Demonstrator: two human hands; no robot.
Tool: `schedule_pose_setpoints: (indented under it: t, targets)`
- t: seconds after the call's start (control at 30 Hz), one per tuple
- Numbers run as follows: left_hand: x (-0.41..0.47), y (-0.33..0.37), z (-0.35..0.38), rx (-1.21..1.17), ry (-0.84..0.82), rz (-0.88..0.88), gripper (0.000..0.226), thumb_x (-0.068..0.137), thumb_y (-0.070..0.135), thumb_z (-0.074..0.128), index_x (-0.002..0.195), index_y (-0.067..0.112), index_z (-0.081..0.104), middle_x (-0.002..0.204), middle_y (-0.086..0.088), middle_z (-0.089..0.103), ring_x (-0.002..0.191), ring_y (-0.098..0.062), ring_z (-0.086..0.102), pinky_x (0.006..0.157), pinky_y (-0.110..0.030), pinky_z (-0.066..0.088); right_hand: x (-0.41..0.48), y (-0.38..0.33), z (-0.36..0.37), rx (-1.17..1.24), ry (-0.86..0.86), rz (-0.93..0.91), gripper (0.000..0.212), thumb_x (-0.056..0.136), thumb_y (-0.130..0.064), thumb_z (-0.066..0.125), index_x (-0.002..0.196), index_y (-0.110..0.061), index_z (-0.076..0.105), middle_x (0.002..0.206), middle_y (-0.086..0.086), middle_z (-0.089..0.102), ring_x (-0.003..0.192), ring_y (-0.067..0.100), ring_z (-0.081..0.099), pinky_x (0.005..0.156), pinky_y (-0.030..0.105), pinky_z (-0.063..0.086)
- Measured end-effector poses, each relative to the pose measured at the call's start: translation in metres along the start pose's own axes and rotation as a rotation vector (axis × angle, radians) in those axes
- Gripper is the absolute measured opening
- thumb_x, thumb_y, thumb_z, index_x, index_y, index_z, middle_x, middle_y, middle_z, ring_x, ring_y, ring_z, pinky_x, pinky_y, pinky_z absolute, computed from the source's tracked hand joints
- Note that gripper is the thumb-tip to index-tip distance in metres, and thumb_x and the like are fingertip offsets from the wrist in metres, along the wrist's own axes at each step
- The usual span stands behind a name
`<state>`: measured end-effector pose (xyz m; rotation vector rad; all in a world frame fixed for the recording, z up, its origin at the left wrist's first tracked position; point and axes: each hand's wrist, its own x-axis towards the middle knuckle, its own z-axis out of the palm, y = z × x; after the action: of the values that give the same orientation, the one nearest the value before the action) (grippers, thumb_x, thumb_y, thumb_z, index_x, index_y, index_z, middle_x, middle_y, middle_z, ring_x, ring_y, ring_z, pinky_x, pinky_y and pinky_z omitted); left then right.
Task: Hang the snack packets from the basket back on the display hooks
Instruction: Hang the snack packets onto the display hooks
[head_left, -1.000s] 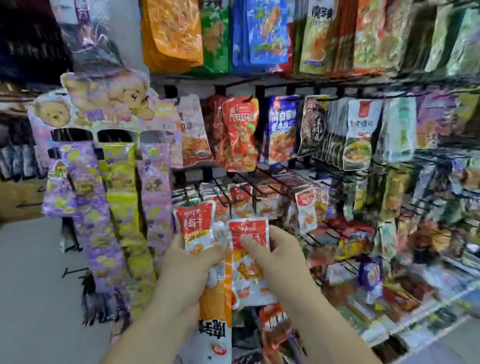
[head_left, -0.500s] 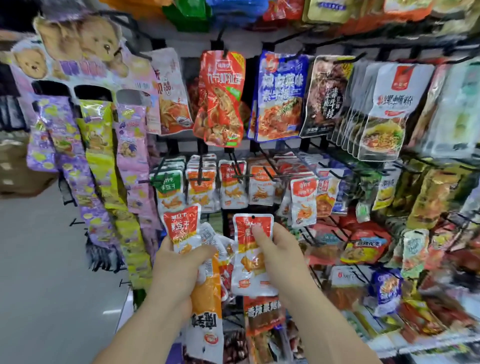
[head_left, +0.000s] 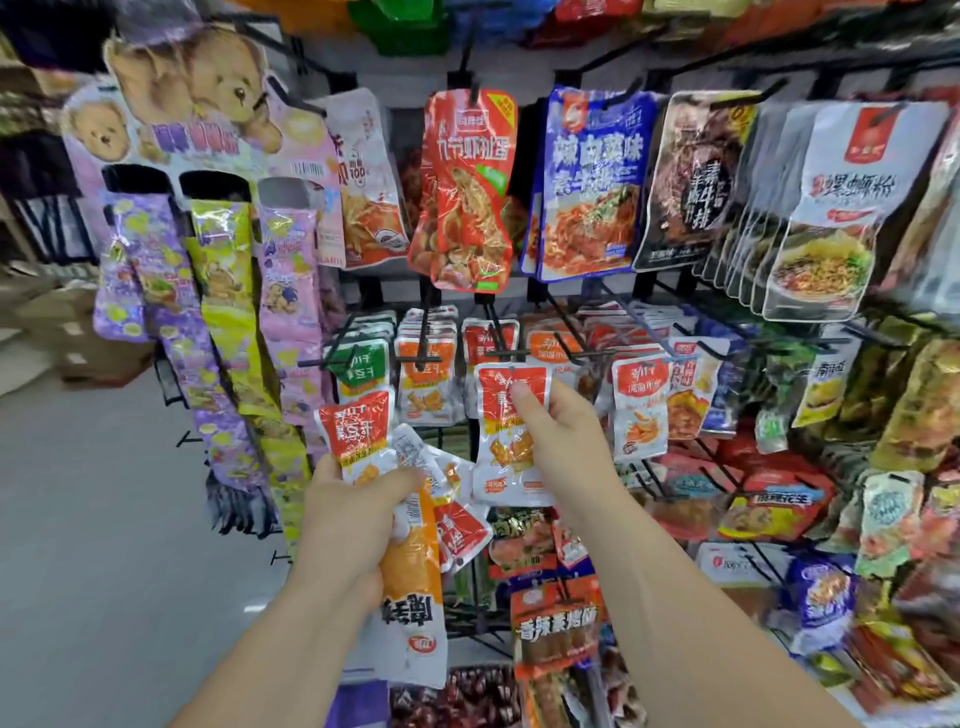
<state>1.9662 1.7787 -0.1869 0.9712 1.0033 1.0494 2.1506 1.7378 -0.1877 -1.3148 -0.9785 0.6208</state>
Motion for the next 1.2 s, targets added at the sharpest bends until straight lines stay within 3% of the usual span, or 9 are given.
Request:
schedule_pose_setpoints:
  t: [0.07, 0.13, 0.2, 0.37, 0.5, 0.6, 0.8, 0.93, 1.2]
  targets:
    - [0.001, 0.000, 0.000, 0.018, 0.004, 0.001, 0.037, 0.083, -0.008, 0.078, 0.099, 0.019, 0.058, 0.069, -0.006, 0.063, 0.043, -0.015, 0.057, 0.043, -0.026, 0.048, 0.002, 0.000, 0.001, -0.011, 0.010, 0.019, 0.032, 0.107, -0.040, 0.053, 0.094, -0.011, 0.062, 0.068, -0.004, 0.047, 0.059, 0.012, 0.041, 0.059, 0.023, 0.038]
    - [0.002, 0.001, 0.002, 0.017, 0.009, 0.001, 0.038, 0.082, -0.008, 0.080, 0.100, 0.020, 0.060, 0.079, -0.009, 0.069, 0.056, -0.023, 0.066, 0.049, -0.035, 0.056, 0.004, -0.001, 0.002, -0.016, 0.010, 0.020, 0.030, 0.107, -0.036, 0.053, 0.085, -0.017, 0.060, 0.062, -0.014, 0.048, 0.056, 0.005, 0.043, 0.056, 0.015, 0.038]
    - [0.004, 0.000, 0.002, 0.014, 0.012, -0.004, 0.039, 0.081, -0.008, 0.080, 0.101, 0.019, 0.060, 0.078, -0.008, 0.070, 0.056, -0.023, 0.068, 0.045, -0.036, 0.056, 0.007, -0.001, 0.002, -0.038, 0.017, 0.015, 0.033, 0.108, -0.032, 0.053, 0.076, -0.022, 0.053, 0.053, -0.020, 0.044, 0.049, -0.001, 0.039, 0.051, 0.010, 0.034]
    - [0.006, 0.002, 0.003, 0.013, 0.007, -0.010, 0.038, 0.081, -0.008, 0.080, 0.099, 0.019, 0.060, 0.077, -0.007, 0.071, 0.052, -0.020, 0.069, 0.043, -0.034, 0.055, 0.011, -0.002, 0.012, -0.021, 0.009, 0.017, 0.024, 0.106, -0.036, 0.054, 0.108, -0.017, 0.070, 0.083, 0.000, 0.065, 0.069, 0.009, 0.058, 0.064, 0.021, 0.048]
    - [0.007, 0.003, 0.001, 0.009, 0.005, -0.026, 0.038, 0.082, -0.008, 0.080, 0.102, 0.019, 0.062, 0.079, -0.006, 0.073, 0.054, -0.022, 0.072, 0.045, -0.035, 0.055, 0.009, -0.001, 0.009, -0.025, 0.008, 0.017, 0.024, 0.107, -0.032, 0.053, 0.093, -0.019, 0.066, 0.064, -0.016, 0.057, 0.053, -0.001, 0.048, 0.055, 0.012, 0.040]
    - [0.009, 0.002, 0.001, 0.009, 0.004, -0.028, 0.038, 0.082, -0.007, 0.080, 0.102, 0.019, 0.062, 0.078, -0.006, 0.073, 0.054, -0.020, 0.071, 0.045, -0.034, 0.055, 0.005, -0.004, 0.006, -0.025, 0.018, 0.008, 0.036, 0.109, -0.025, 0.051, 0.073, -0.028, 0.049, 0.046, -0.022, 0.044, 0.042, -0.002, 0.041, 0.048, 0.007, 0.032]
    - [0.010, 0.000, 0.002, 0.007, -0.010, -0.029, 0.039, 0.082, -0.008, 0.080, 0.106, 0.017, 0.062, 0.076, -0.004, 0.073, 0.055, -0.020, 0.071, 0.047, -0.034, 0.055, 0.007, -0.006, 0.005, -0.015, 0.042, 0.034, 0.042, 0.107, -0.031, 0.055, 0.067, -0.029, 0.043, 0.048, -0.018, 0.034, 0.044, 0.003, 0.031, 0.047, 0.010, 0.028]
    - [0.009, 0.000, 0.002, -0.001, -0.012, -0.023, 0.040, 0.082, -0.008, 0.079, 0.106, 0.018, 0.062, 0.078, -0.005, 0.074, 0.056, -0.021, 0.072, 0.046, -0.034, 0.055, 0.009, -0.007, 0.005, -0.011, 0.003, 0.052, 0.033, 0.107, -0.033, 0.054, 0.074, -0.028, 0.055, 0.051, -0.019, 0.045, 0.047, 0.000, 0.041, 0.052, 0.012, 0.036]
    - [0.008, -0.002, -0.001, 0.001, 0.009, -0.021, 0.038, 0.082, -0.009, 0.078, 0.102, 0.019, 0.061, 0.078, -0.007, 0.074, 0.056, -0.024, 0.071, 0.047, -0.037, 0.057, 0.007, -0.016, 0.004, -0.026, 0.015, 0.087, 0.041, 0.109, -0.025, 0.052, 0.068, -0.026, 0.044, 0.040, -0.018, 0.038, 0.036, 0.001, 0.035, 0.042, 0.010, 0.030]
